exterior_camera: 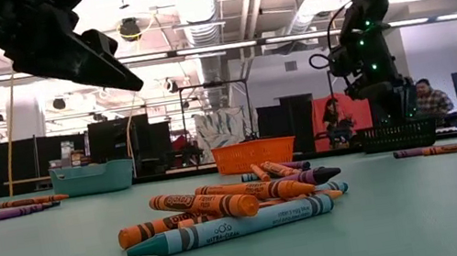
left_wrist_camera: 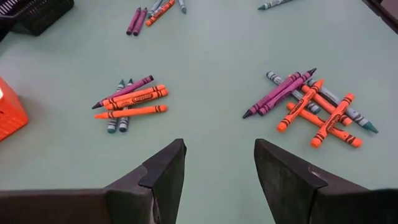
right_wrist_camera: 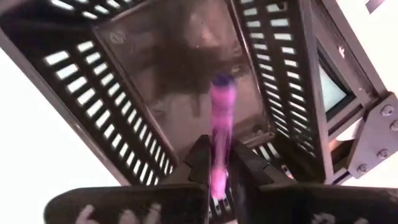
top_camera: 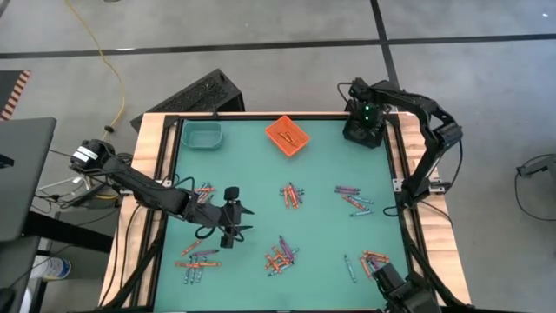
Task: Sort crayons
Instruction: Put the violet crayon into the black bin, then put the orange crayon into the orange bin
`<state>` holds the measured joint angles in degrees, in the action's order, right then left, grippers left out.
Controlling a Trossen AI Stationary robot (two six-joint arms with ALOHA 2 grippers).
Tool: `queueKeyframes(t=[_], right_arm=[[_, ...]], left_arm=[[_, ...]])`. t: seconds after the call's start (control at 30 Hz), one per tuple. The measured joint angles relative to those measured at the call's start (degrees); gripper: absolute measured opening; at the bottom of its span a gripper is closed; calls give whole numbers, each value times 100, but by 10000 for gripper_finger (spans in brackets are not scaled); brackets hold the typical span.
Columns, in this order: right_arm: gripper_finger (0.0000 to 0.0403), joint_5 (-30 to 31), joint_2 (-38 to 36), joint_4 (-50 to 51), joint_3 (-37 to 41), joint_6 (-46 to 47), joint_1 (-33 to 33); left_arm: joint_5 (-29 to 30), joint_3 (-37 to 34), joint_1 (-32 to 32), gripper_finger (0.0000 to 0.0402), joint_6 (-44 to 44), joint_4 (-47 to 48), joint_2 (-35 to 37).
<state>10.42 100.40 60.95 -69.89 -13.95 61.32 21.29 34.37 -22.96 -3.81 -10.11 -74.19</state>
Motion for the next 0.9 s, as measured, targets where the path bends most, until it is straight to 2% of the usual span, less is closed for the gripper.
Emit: queueKeyframes(t=[0.3,0.53,0.67,0.77,0.9], right_arm=[[100,16,-249,-48,0,22,-4],[112,15,-990,-100,0,62,-180],[112,-29,-1499,102,-2,192,-598],[111,-385,-1812,311,-2,375,-1087],[111,-887,-2183,335,120,668,-2048]], left_arm=[[27,2,0,182,-11,-160,2],[38,2,0,182,-35,-149,2],[99,2,0,182,-35,-146,2],[208,2,0,182,-35,-146,2],[215,2,39,182,3,-144,2]])
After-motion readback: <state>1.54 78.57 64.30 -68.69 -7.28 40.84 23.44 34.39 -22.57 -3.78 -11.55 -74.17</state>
